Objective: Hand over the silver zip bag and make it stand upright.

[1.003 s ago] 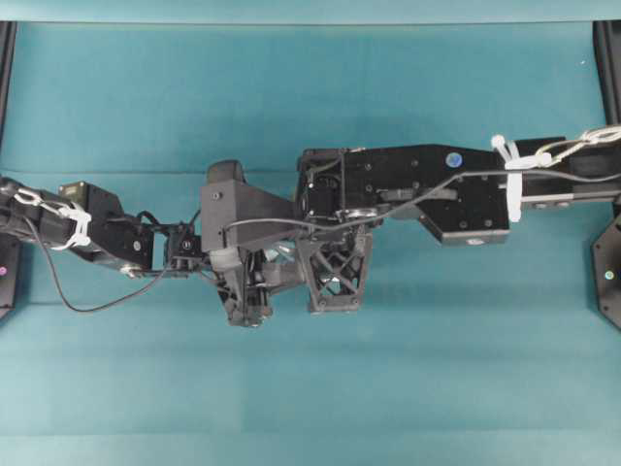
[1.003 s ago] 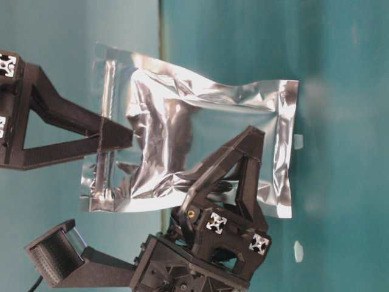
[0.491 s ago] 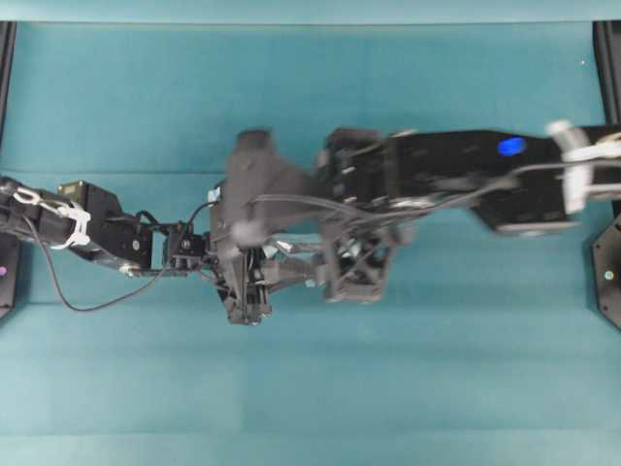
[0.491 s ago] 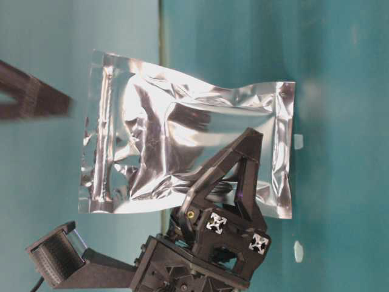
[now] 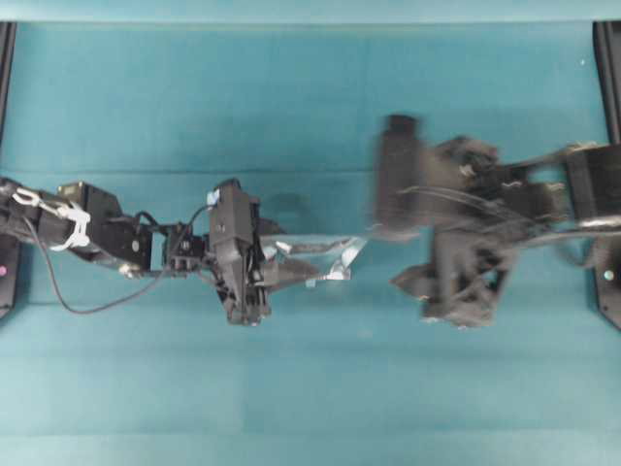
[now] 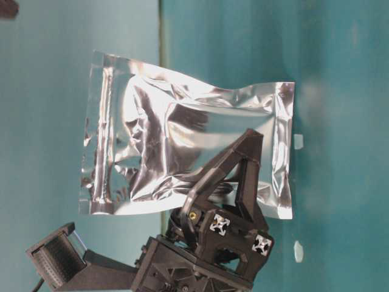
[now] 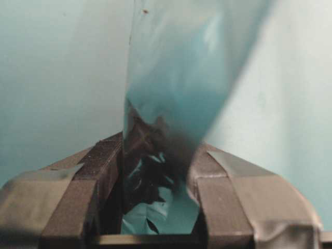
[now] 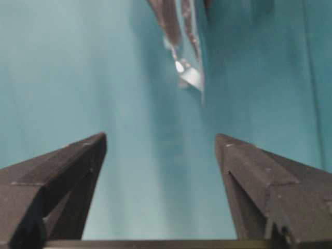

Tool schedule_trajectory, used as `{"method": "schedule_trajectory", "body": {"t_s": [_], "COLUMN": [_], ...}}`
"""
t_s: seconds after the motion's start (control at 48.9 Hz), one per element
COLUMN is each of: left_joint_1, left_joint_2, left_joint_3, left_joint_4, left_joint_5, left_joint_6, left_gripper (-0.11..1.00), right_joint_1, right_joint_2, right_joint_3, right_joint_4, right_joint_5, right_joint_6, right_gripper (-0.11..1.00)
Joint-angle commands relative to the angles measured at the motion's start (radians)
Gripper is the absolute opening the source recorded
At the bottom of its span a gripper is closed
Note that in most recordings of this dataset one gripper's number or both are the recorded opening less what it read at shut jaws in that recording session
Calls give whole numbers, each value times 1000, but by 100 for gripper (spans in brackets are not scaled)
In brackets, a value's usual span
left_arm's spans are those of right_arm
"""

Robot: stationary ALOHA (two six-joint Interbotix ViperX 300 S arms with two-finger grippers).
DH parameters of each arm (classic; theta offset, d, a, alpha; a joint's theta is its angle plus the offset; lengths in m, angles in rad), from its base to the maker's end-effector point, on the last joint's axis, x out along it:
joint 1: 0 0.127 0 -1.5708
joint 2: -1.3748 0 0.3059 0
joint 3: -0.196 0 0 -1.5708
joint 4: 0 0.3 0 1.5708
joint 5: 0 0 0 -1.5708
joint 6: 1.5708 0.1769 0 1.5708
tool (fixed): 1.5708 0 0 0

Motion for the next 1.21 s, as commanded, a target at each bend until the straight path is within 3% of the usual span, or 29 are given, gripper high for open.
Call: {"method": "schedule_trajectory", "body": {"t_s": [0.0,0.123,0.45,1.187], "left_joint_1": [-6,-9,-11,-12], "left_joint_2": [-5,-5,-8,-9], "left_joint_3": [-3,-3,-3,-3], "left_joint_4": [2,2,3,2], "left_joint_5": [-5,-5,-5,-5], "left_joint_6": [-2,-2,-8,-5], "left_gripper": [29,29,29,29], "right_joint_1": [3,0,-3,-38], "right_joint_2": [-80,-169,-374,-414], "right_joint_3": [63,156,370,440], "right_joint_4": [-6,-12,-12,-14], "right_joint_5": [-101,-232,-442,-471], "right_joint_6": [25,23,28,26], "right_gripper": [86,86,85,85]}}
